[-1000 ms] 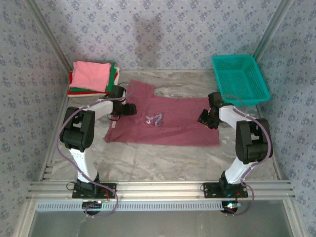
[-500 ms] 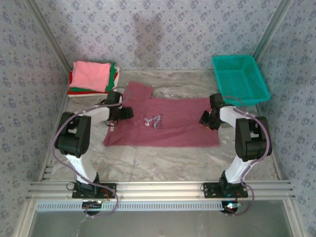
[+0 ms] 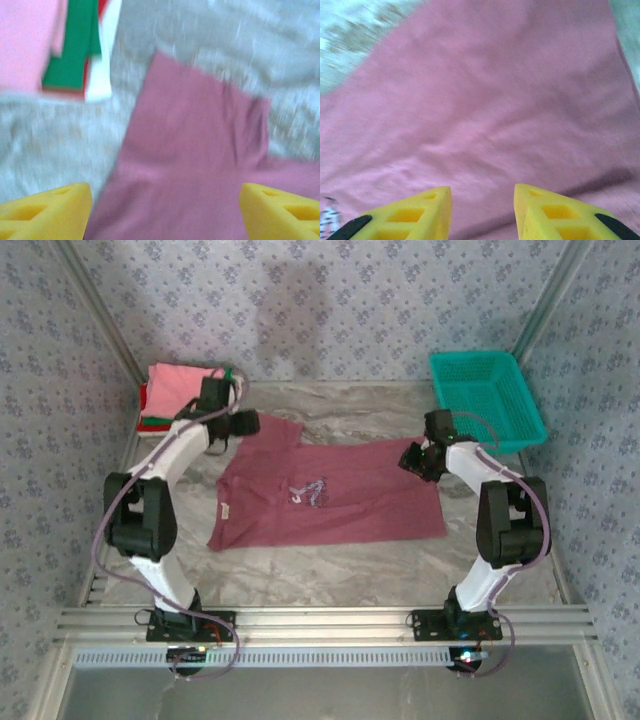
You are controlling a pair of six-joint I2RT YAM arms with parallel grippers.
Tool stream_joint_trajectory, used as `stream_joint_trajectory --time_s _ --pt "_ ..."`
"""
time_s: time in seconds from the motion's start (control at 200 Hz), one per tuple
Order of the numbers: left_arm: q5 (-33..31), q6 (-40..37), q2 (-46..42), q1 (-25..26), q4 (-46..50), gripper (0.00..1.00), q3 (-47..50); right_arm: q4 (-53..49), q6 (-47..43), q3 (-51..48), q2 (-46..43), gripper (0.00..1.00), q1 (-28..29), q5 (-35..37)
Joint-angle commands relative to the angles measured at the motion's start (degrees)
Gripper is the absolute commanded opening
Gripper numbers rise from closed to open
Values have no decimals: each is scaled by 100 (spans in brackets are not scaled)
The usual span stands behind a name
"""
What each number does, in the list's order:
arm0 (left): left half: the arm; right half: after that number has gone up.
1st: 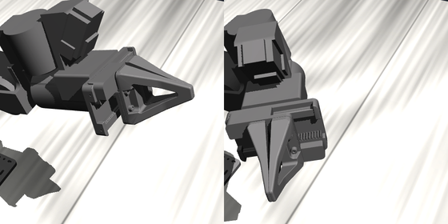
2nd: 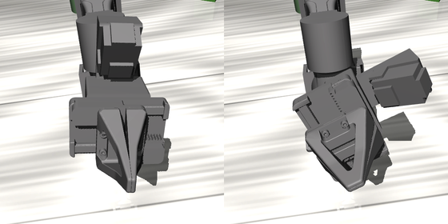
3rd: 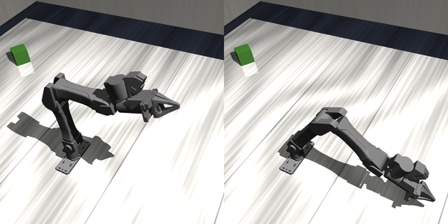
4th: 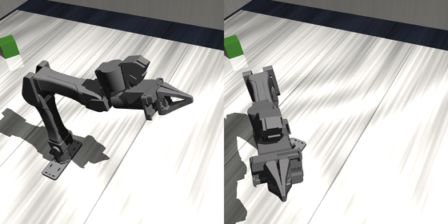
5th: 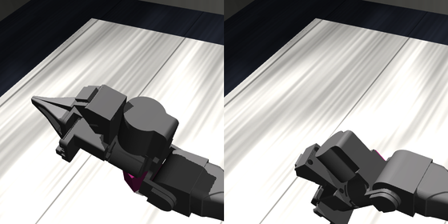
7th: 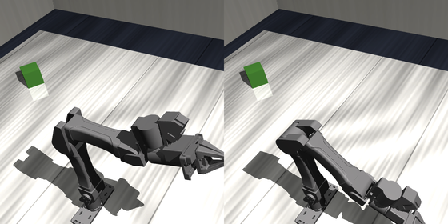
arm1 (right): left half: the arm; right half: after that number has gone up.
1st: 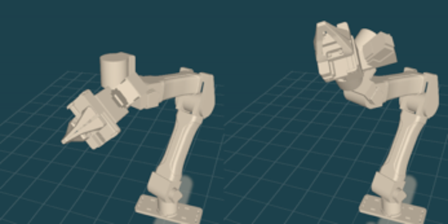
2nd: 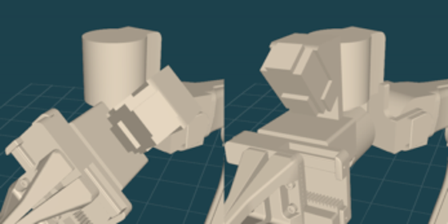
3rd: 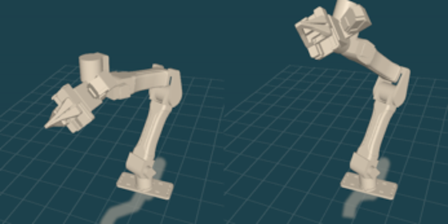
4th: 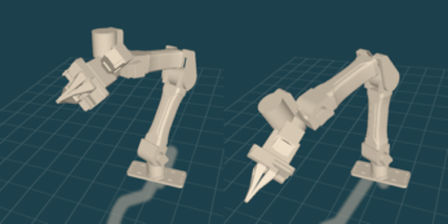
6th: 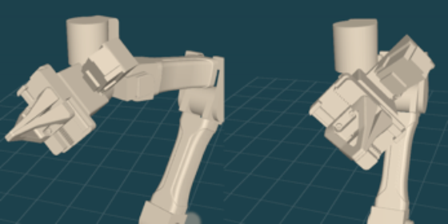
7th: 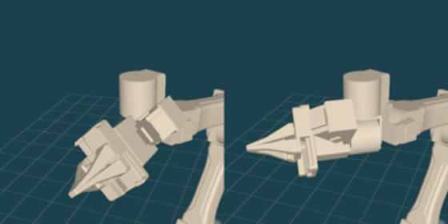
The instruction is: Fold and stack the t-shirts
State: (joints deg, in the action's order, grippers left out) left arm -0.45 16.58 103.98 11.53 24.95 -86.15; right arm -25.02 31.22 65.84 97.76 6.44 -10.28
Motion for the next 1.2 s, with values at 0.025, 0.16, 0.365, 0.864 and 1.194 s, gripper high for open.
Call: stream_joint_trajectory --time_s 0.025,0.16,0.365,0.864,1.194 --pt "122 -647 1140 -124 572 78 -1139 133 -315 410 -86 41 73 -378" --pt "728 -886 1912 -199 555 78 -2020 649 -753 311 -428 44 230 -627" --pt "1207 -866 2960 -247 903 78 -3338 1228 -1079 81 -755 52 275 -917" --pt "1094 -922 4594 -264 2053 80 -5334 1302 -944 8 -874 54 275 -1116" --pt "1625 -537 5033 -278 2357 63 -5783 1321 -824 7 -986 54 189 -1234"
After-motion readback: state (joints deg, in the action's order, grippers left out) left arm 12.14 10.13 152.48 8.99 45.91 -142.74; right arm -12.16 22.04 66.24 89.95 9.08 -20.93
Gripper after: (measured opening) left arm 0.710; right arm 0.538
